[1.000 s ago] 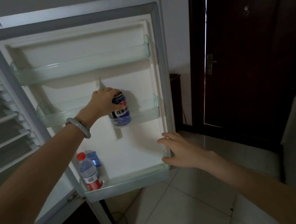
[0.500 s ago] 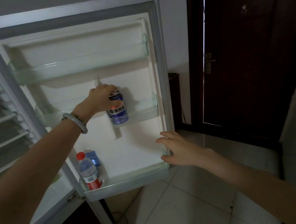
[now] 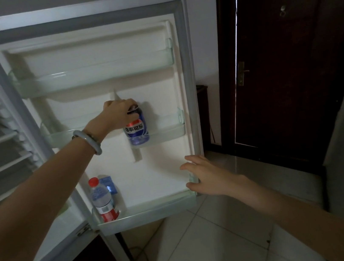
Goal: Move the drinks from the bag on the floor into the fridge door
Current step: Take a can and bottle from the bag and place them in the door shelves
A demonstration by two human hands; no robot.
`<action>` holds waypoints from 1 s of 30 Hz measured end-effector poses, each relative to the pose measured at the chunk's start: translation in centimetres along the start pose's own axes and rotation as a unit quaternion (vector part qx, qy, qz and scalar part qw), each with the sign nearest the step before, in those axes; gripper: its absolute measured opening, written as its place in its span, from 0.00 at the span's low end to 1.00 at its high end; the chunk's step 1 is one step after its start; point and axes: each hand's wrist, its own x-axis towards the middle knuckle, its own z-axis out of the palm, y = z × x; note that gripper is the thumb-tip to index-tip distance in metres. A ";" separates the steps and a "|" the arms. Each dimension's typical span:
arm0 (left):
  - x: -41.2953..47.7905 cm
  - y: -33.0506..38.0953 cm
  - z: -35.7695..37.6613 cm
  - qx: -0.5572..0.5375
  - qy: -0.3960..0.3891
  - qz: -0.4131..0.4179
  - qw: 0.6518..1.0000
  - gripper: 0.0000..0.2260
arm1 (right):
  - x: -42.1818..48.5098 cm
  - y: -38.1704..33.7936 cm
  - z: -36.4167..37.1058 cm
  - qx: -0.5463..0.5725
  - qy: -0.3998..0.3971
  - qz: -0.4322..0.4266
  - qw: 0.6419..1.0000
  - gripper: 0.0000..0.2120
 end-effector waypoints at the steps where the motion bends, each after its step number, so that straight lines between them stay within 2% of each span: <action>1: 0.0 0.0 0.0 -0.005 0.001 -0.001 1.000 0.15 | 0.0 0.0 0.1 0.001 0.000 -0.001 1.000 0.26; 12: -0.4 0.3 -0.6 -0.035 0.002 0.010 0.999 0.19 | 0.1 -0.4 0.0 -0.001 -0.003 -0.005 1.000 0.25; 18: -0.4 0.4 -0.8 -0.049 -0.033 0.002 0.998 0.26 | 0.3 -0.4 0.0 -0.007 -0.011 -0.005 1.000 0.25; 23: -0.1 0.8 -1.0 0.000 -0.037 -0.006 0.999 0.23 | 0.3 -0.2 0.0 -0.006 -0.006 -0.011 1.000 0.23; 30: -0.2 0.7 -0.9 0.009 -0.033 -0.006 0.999 0.22 | 0.2 -0.3 -0.1 -0.006 -0.008 -0.015 1.000 0.23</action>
